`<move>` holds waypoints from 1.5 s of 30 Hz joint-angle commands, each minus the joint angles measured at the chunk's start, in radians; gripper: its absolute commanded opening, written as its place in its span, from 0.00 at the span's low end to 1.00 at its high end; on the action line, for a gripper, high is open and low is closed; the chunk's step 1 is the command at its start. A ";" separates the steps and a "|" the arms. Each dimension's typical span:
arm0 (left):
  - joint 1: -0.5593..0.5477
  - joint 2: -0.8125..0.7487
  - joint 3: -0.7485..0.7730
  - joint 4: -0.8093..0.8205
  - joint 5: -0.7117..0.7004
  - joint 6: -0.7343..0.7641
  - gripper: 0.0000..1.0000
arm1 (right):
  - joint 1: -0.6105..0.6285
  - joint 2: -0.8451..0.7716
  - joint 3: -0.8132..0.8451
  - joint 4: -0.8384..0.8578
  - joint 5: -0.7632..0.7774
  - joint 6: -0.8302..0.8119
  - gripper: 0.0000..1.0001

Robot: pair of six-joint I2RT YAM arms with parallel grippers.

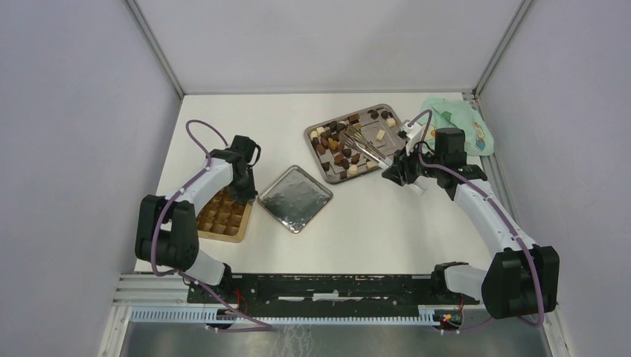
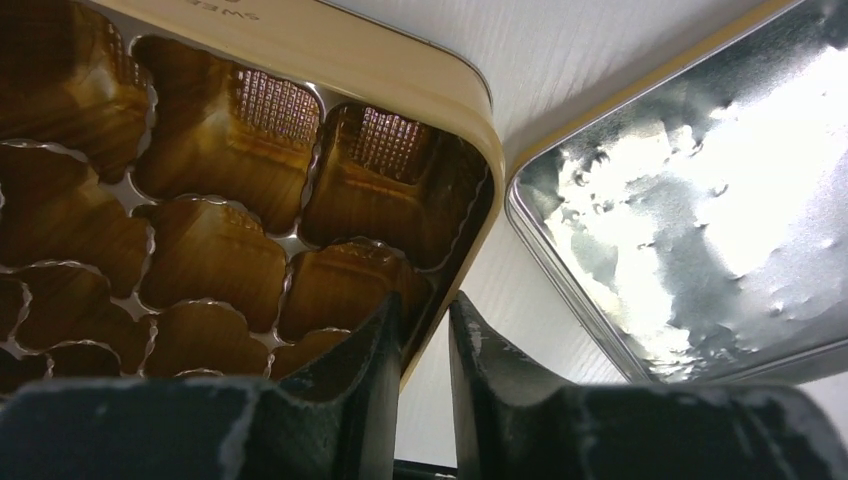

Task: Pack the chocolate
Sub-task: Move the packing box to the center of the board.

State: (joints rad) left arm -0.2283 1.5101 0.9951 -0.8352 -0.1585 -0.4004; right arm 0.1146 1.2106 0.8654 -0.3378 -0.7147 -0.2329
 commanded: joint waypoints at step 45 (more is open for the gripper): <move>-0.363 0.069 0.050 0.309 0.166 -0.255 0.37 | -0.022 0.173 0.122 -0.118 0.316 -0.229 0.43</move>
State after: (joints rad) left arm -0.5774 1.6371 1.0084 -0.5789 0.0914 -0.5900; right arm 0.0990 1.3682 0.9115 -0.4511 -0.4725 -0.4152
